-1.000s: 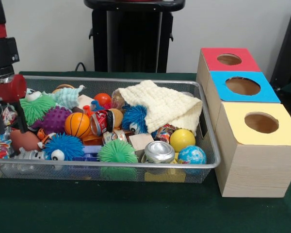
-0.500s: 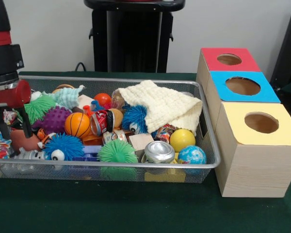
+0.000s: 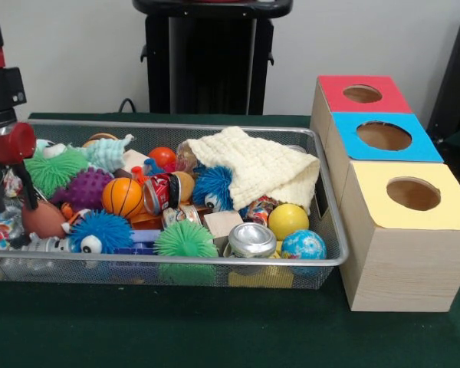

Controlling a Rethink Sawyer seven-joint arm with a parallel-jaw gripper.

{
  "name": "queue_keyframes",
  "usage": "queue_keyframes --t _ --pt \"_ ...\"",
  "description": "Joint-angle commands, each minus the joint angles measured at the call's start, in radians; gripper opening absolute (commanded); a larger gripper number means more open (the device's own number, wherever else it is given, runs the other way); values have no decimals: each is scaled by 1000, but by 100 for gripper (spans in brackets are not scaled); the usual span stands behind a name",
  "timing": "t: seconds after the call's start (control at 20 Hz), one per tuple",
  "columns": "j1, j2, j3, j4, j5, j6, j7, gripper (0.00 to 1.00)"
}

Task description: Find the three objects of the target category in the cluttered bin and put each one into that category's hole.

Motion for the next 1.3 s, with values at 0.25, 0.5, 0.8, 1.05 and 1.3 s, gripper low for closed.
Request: queue_keyframes --t 0.25,0.5,0.8,1.05,1.3 --pt "-65 -7 -25 84 -59 10 -247 100" --pt "-87 5 -33 116 -84 -27 -224 100" --pt "-86 57 -65 121 -137 -111 -177 100" --pt "-72 94 -87 103 -179 -170 -148 100" --pt "-62 109 -104 94 -201 -212 -124 100"
